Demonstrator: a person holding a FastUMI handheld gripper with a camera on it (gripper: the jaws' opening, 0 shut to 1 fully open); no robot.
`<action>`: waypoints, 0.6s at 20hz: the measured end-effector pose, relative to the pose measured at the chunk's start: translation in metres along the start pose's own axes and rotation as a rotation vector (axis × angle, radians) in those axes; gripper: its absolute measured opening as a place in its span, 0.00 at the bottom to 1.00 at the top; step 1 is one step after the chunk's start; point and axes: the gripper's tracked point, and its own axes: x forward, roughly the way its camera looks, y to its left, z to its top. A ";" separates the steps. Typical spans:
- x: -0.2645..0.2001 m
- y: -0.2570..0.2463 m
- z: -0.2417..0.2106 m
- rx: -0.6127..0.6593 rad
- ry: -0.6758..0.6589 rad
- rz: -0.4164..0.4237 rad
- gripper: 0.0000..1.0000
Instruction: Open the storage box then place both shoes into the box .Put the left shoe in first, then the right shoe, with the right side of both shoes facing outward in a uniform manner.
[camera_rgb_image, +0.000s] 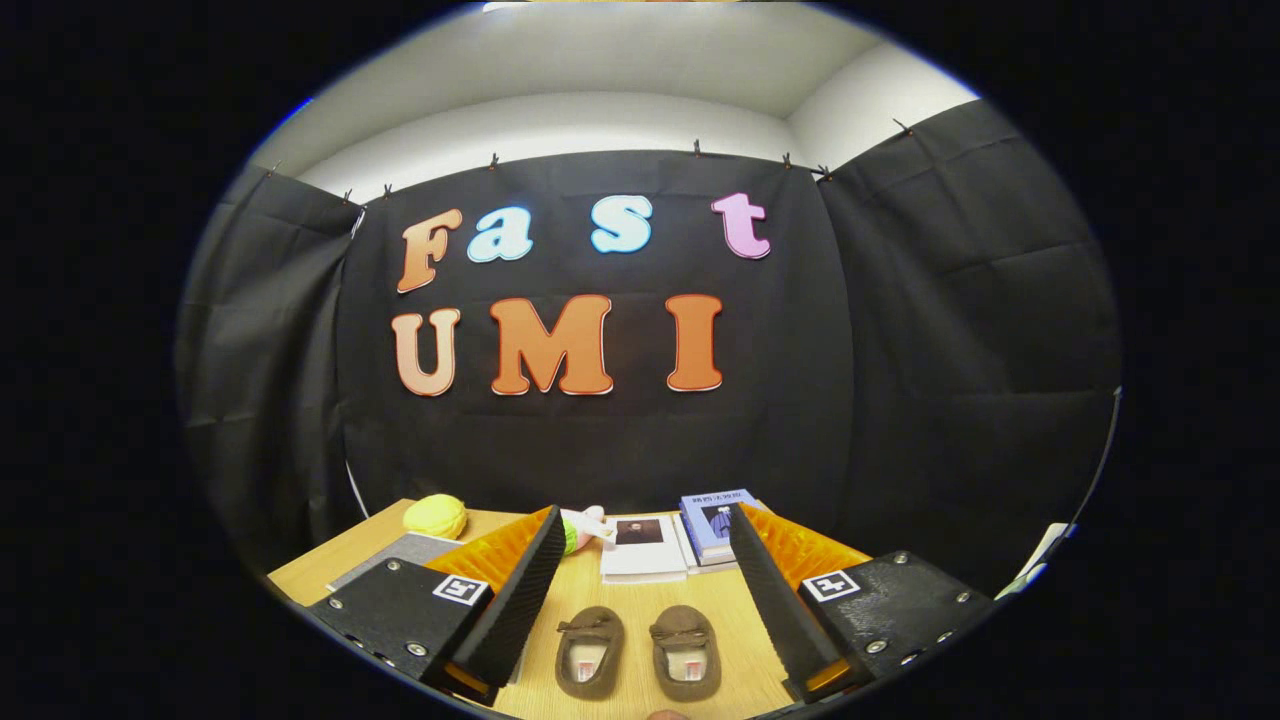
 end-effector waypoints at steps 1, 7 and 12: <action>0.004 0.004 -0.008 0.014 0.014 0.015 0.98; 0.024 0.028 -0.062 0.164 0.127 0.121 0.98; 0.045 0.047 -0.109 0.299 0.234 0.202 0.99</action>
